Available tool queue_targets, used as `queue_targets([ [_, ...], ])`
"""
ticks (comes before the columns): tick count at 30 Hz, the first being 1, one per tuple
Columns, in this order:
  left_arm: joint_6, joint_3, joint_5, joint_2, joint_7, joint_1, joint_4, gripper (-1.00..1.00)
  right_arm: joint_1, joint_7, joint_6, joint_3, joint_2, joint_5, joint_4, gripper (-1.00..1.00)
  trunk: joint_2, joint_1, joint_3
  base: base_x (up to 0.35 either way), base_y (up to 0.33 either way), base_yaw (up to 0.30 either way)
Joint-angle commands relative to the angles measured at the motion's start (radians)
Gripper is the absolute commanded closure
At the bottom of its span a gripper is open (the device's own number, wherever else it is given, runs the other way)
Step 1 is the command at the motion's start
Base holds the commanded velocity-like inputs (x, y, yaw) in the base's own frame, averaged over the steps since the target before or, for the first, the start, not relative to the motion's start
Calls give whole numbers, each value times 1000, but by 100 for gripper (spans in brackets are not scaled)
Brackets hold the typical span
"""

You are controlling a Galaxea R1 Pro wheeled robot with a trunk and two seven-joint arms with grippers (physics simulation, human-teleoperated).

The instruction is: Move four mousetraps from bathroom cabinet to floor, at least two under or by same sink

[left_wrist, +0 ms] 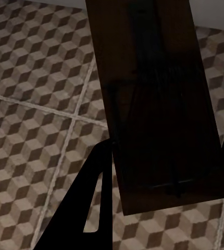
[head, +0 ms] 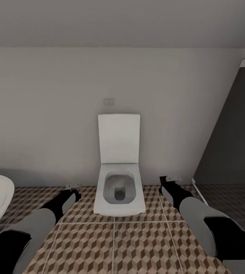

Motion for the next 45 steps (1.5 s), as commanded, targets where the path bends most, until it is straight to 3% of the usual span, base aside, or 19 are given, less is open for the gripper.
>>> queue_targets([
  [1,6,-9,7,1,10,0,-3,100,0,-2,6,2,0,-1,-2,100,-8,4,-4,0,0,0],
  [45,9,-11,6,2,3,0,-1,100,0,-4,12,2,0,-4,7,100,-316,172,-142,0,0,0],
])
